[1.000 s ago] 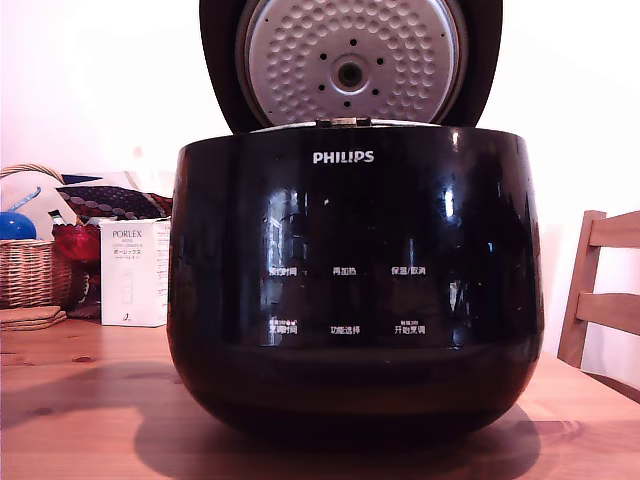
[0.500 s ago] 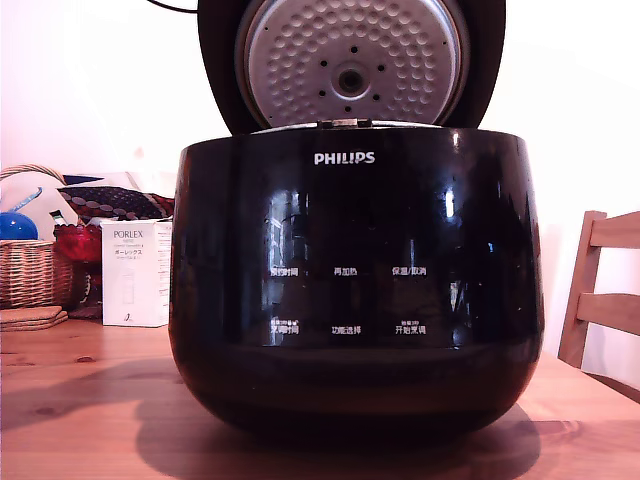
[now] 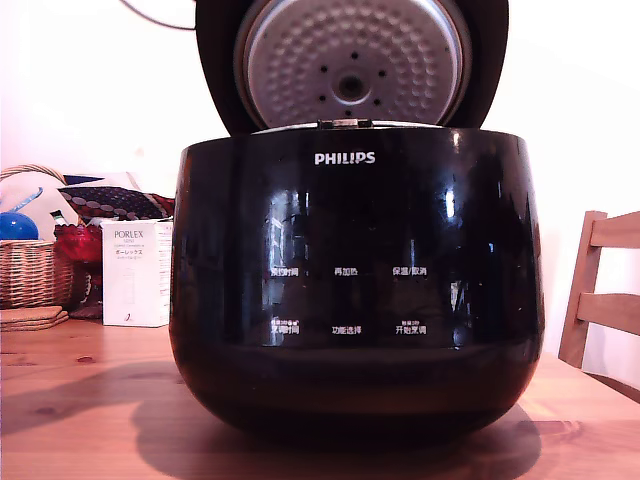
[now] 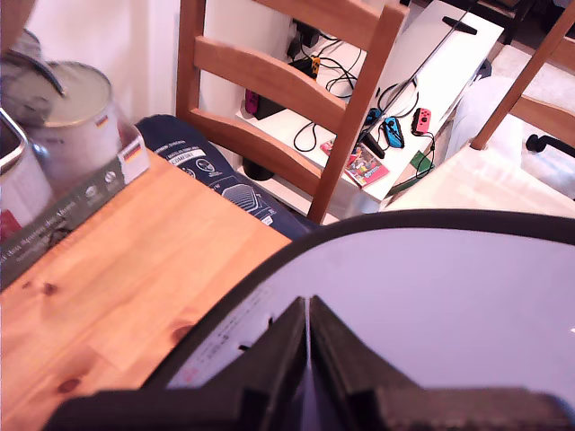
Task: Close the rice cooker by pressing the lid down with medium force
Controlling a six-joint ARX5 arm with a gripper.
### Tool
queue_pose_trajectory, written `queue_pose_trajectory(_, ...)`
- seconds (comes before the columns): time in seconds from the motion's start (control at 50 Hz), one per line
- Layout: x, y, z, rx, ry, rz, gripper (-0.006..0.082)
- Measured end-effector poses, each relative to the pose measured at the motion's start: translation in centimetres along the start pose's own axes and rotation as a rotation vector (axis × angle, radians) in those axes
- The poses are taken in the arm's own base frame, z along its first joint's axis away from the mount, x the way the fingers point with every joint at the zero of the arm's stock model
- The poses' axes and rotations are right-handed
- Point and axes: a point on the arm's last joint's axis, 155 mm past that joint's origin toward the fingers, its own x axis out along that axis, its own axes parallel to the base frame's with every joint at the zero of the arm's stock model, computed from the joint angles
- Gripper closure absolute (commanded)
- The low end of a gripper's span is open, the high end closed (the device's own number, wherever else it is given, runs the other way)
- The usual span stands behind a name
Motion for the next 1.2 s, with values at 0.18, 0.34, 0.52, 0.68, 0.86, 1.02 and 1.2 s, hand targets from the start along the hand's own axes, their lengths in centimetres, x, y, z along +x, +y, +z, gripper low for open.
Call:
queue_pose_trajectory(0.18,-1.7,-0.5,-0.2,-0.008,-0.073,0.017,0.0786)
queue_pose_trajectory(0.34,-3.8,-1.2,0.7,0.011,-0.168,0.035,0.0786)
queue_pose_trajectory(0.52,-4.5,-1.2,0.1,0.008,-0.233,0.053,0.0786)
queue_pose_trajectory(0.68,-3.7,-0.7,-0.9,-0.004,-0.251,0.062,0.0786)
queue_pose_trajectory(0.86,-2.9,-0.7,-2.2,-0.012,-0.253,0.069,0.0786)
queue_pose_trajectory(1.02,-2.4,-1.2,-3.0,-0.005,-0.253,0.076,0.0786)
queue_pose_trajectory(1.2,-2.5,-1.3,-4.1,-0.01,-0.258,0.088,0.0787)
